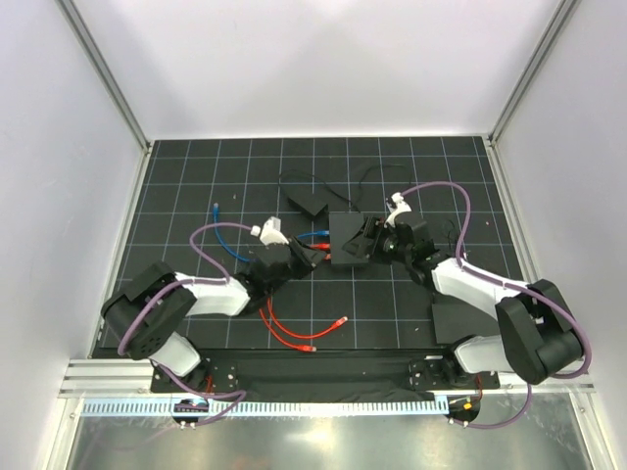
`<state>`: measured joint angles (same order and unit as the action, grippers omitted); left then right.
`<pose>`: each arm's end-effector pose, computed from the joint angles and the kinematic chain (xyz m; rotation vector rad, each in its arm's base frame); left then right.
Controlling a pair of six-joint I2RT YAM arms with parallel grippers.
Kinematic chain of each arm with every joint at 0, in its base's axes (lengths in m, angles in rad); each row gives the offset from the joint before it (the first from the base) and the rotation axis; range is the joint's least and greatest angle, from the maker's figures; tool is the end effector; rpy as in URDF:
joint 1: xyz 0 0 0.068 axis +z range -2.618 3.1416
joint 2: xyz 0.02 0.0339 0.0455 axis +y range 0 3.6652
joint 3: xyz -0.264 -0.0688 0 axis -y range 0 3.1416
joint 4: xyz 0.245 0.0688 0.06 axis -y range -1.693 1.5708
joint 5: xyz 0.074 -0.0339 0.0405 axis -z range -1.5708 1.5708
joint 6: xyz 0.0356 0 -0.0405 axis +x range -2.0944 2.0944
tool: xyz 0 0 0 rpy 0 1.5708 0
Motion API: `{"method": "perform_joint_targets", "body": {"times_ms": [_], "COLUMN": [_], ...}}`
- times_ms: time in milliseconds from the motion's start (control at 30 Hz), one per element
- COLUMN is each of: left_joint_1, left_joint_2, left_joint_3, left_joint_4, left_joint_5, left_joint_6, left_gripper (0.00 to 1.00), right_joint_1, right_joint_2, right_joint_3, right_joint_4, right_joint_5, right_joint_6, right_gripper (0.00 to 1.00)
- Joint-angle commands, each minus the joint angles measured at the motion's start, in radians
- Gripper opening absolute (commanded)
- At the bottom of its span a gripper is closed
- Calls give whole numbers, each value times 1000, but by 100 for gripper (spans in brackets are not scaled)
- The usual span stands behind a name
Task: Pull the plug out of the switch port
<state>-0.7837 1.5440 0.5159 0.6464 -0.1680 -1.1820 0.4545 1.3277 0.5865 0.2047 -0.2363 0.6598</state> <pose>0.2111 -0.2020 0.1580 -0.5378 2.0547 -1.0940 0.2399 0.1265 0.1931 0.0785 2.2262 0.8923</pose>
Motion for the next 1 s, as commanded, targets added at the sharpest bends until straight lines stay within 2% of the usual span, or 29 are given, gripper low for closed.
{"method": "perform_joint_targets", "body": {"times_ms": [0, 100, 133, 233, 267, 367, 633, 867, 967], "left_joint_1": [-74, -84, -84, -84, -84, -100, -189, -195, -195], "left_joint_2": [13, 63, 100, 136, 157, 183, 192, 260, 278], "left_joint_3": [-17, -17, -20, -22, -20, -8, -10, 21, 36], "left_joint_4": [104, 111, 172, 222, 223, 240, 245, 245, 239], "left_joint_5": [-345, -421, -419, -421, -421, -424, -537, -541, -532], "left_joint_6": [-149, -248, -251, -292, -303, -321, -323, -396, -401], "left_gripper": [25, 26, 26, 35, 42, 46, 44, 41, 40], "right_joint_1": [6, 4, 4, 6, 6, 7, 6, 6, 6], "right_joint_2": [2, -1, 1, 14, 31, 62, 134, 153, 140], "right_joint_3": [53, 72, 79, 131, 169, 219, 231, 225, 184], "right_joint_4": [-25, -51, -60, -125, -170, -224, -211, -211, -131], "right_joint_5": [71, 72, 66, 36, 32, 0, -11, 37, 81], "right_joint_6": [-9, -31, -35, -68, -74, -95, -127, -144, -140], "right_gripper": [73, 73, 73, 74, 74, 75, 75, 75, 75]}}
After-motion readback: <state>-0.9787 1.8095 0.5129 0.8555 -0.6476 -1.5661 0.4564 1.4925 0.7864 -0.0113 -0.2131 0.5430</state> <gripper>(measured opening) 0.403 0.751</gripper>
